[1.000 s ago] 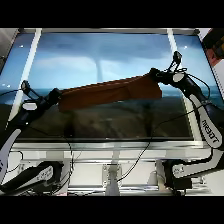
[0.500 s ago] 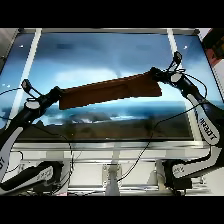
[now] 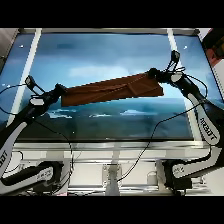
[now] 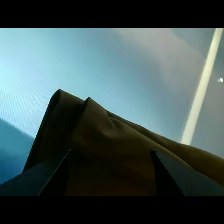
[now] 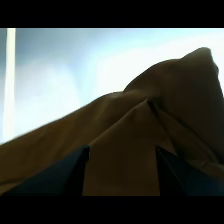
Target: Fold the clothes and pants, and hang the long-sleeved shirts on hangers.
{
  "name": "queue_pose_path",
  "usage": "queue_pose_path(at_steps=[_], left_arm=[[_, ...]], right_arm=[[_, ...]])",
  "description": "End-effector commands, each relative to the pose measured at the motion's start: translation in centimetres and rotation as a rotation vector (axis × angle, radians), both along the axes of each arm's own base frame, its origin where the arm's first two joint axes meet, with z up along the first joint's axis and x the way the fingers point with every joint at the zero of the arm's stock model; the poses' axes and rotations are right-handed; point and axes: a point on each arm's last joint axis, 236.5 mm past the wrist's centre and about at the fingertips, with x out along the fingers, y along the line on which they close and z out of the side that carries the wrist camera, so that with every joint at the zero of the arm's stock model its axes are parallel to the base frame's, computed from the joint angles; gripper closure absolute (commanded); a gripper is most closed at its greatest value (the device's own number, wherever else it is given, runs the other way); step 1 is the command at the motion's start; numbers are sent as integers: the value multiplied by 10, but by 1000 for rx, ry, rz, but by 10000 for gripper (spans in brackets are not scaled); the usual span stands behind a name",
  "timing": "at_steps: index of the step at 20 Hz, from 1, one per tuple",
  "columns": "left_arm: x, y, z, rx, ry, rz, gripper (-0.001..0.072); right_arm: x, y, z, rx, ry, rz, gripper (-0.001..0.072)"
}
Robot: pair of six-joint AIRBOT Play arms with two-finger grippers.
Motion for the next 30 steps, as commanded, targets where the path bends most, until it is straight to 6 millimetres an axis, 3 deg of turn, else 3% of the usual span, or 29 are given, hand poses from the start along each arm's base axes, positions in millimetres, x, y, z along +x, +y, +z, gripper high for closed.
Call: queue_pose_path(at_steps=[1, 3, 6, 8, 11, 13, 19, 30], left_arm=[[3, -5, 7, 9, -11, -29, 134], [-4, -8, 6, 66, 14, -124, 133], [-43, -13, -14, -41, 183, -258, 133], [-60, 2, -18, -118, 248, -259, 103], [-67, 36, -16, -69, 314, -293, 79], [-66, 45, -19, -30, 398, -388, 79], [-46, 25, -40, -152, 514, -649, 55], [-37, -7, -81, -236, 455, -780, 90]], right_arm=[[-14, 10, 3, -77, 43, 150, 231], [-11, 11, 20, -92, 20, 166, 231], [-8, 7, 41, -129, -24, 171, 231], [-9, 5, 43, -140, -27, 175, 231], [-12, 7, 40, -137, -12, 184, 232], [-14, 8, 39, -136, -2, 190, 232], [-17, 9, 37, -133, 12, 198, 232], [-19, 11, 36, -128, 20, 203, 235]])
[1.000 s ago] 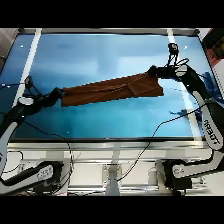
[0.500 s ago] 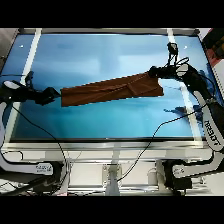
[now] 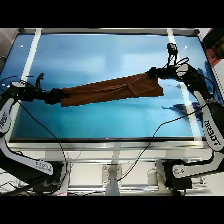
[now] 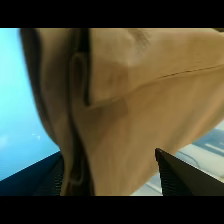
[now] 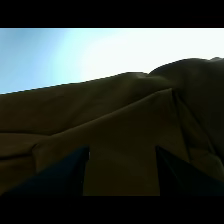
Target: Fold the clothes and pants, and hang the long-sleeved shirts on hangers.
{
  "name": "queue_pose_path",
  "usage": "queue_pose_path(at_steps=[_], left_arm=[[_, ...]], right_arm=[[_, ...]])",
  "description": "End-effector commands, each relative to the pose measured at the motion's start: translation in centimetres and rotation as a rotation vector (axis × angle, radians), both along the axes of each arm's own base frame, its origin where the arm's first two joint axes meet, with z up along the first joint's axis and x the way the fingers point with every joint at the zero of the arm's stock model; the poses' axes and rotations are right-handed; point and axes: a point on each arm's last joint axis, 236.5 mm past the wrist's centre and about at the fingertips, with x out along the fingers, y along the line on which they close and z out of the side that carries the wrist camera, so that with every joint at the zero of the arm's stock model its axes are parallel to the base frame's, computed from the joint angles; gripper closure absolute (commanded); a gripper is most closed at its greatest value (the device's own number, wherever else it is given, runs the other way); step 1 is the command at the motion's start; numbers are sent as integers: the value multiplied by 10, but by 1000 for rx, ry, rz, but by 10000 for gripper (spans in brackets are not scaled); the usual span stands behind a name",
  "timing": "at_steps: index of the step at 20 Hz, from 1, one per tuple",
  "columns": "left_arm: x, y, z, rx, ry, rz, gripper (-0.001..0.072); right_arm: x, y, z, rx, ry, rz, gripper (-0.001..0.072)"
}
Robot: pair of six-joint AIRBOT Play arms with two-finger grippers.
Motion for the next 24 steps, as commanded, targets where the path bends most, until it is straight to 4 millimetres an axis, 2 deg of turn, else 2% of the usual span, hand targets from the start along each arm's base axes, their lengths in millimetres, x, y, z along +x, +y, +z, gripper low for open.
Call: queue_pose_path(at_steps=[1, 3, 4, 5, 6, 7, 10, 11, 14, 15, 16, 17, 19, 21, 24], left_arm=[[2, -9, -16, 15, -10, -37, 197], [3, -21, -17, 30, -54, -108, 401], [4, -27, -16, 35, -76, -145, 580], [7, -31, -12, 39, -93, -163, 687], [10, -34, -6, 42, -109, -174, 688], [13, -36, 3, 47, -129, -185, 689], [23, -34, 45, 81, -223, -189, 689], [24, -34, 63, 93, -256, -181, 689], [15, -39, 119, 101, -332, -187, 689], [9, -42, 136, 97, -341, -182, 689], [2, -45, 152, 93, -349, -180, 689], [-4, -47, 165, 93, -362, -183, 689], [-12, -52, 186, 100, -401, -202, 689], [-16, -55, 198, 106, -424, -200, 689], [-19, -58, 204, 104, -437, -207, 688]], right_arm=[[-1, 1, 0, 2, 6, 4, 235], [-4, 3, -2, 8, 17, 8, 235], [-6, 4, -4, 9, 30, 15, 235], [-10, 6, -6, 12, 48, 24, 236], [-12, 8, -6, 20, 55, 28, 238], [-13, 14, -3, 35, 58, 33, 300], [-9, 42, 16, 36, 16, 90, 625], [-5, 58, 28, 30, -22, 118, 696], [12, 109, 64, 13, -194, 179, 697], [12, 127, 68, 21, -223, 192, 699], [7, 142, 63, 28, -213, 214, 700], [-2, 158, 46, 46, -153, 234, 700], [-29, 186, 0, 75, 12, 273, 700], [-55, 218, -40, 88, 132, 330, 700], [-85, 269, -74, 113, 222, 409, 700]])
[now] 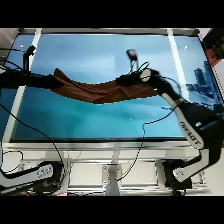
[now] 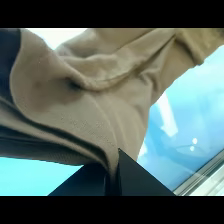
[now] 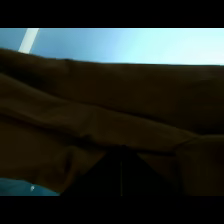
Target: Fold the clothes and pants, and hang the long-sleeved shirts on hangers.
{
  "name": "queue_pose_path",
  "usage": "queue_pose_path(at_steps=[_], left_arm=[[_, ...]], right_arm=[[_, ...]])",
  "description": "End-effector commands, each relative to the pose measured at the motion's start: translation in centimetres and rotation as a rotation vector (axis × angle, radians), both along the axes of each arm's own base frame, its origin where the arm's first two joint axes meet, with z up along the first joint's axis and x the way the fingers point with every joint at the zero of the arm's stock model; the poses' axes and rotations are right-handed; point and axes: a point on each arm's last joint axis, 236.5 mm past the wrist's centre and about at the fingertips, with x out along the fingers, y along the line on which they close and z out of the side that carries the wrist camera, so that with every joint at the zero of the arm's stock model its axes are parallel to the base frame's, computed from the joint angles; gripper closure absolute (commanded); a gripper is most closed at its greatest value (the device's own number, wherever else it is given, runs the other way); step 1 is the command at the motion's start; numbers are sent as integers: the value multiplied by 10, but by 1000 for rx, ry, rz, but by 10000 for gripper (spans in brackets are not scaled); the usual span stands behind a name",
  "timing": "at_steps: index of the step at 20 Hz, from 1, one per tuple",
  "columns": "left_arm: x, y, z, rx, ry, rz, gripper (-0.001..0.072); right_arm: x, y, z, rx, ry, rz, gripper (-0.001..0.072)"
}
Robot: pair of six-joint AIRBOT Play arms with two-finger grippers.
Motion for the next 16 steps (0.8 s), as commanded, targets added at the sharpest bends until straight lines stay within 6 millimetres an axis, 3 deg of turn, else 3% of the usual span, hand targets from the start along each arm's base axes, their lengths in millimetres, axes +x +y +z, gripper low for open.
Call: queue_pose_path(at_steps=[1, 4, 8, 11, 14, 16], left_arm=[[-6, -5, 13, -4, -17, -9, 688], [-6, -6, 13, -7, -18, -9, 688], [-5, -9, 17, -27, -22, -8, 688], [-3, -18, 27, -82, -38, -6, 689], [0, -23, 26, -79, -48, -10, 689], [3, -35, 27, -76, -62, -25, 688]], right_arm=[[-37, 59, -38, 12, 109, 96, 700], [-39, 102, -38, 32, 89, 144, 700], [-38, 128, -48, 62, 148, 126, 700], [-59, 150, -55, 121, 251, 136, 700], [-86, 178, -46, 181, 301, 178, 700], [-104, 184, -44, 194, 357, 213, 700]])
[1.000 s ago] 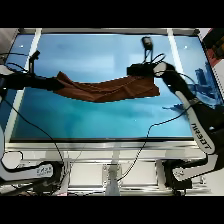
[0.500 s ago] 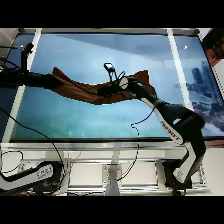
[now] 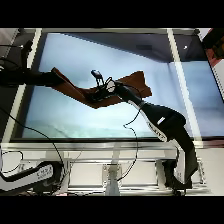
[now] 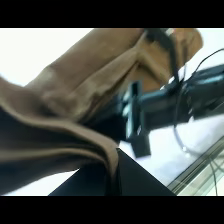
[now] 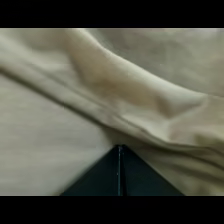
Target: Fold the clothes and pants, and hang the long-sleeved shirts on hangers.
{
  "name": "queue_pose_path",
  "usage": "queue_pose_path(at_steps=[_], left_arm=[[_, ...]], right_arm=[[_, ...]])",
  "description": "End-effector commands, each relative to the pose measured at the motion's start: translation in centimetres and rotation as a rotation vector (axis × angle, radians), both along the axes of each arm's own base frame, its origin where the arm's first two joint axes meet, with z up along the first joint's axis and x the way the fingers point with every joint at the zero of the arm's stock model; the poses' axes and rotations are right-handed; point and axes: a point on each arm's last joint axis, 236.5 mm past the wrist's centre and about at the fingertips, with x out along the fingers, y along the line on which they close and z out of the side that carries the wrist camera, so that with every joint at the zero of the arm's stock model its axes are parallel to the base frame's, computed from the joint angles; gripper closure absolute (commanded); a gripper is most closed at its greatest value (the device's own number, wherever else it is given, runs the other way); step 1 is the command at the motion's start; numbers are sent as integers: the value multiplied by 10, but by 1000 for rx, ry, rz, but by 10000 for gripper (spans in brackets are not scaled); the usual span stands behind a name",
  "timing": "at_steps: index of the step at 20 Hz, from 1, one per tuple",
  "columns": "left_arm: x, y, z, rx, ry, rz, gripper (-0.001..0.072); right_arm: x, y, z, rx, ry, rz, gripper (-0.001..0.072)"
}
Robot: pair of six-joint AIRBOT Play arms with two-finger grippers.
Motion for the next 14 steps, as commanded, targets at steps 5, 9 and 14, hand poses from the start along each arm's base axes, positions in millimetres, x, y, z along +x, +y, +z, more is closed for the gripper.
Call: queue_pose_path(at_steps=[5, 9, 14], left_arm=[[25, -57, 9, 25, -142, -17, 688], [45, -105, 9, 26, -238, -12, 688], [51, -161, -28, 34, -231, -53, 689]], right_arm=[[-1, -43, 20, 6, 153, 12, 700], [46, -142, 64, -92, 70, -61, 699], [60, -245, 136, -155, -31, -112, 697]])
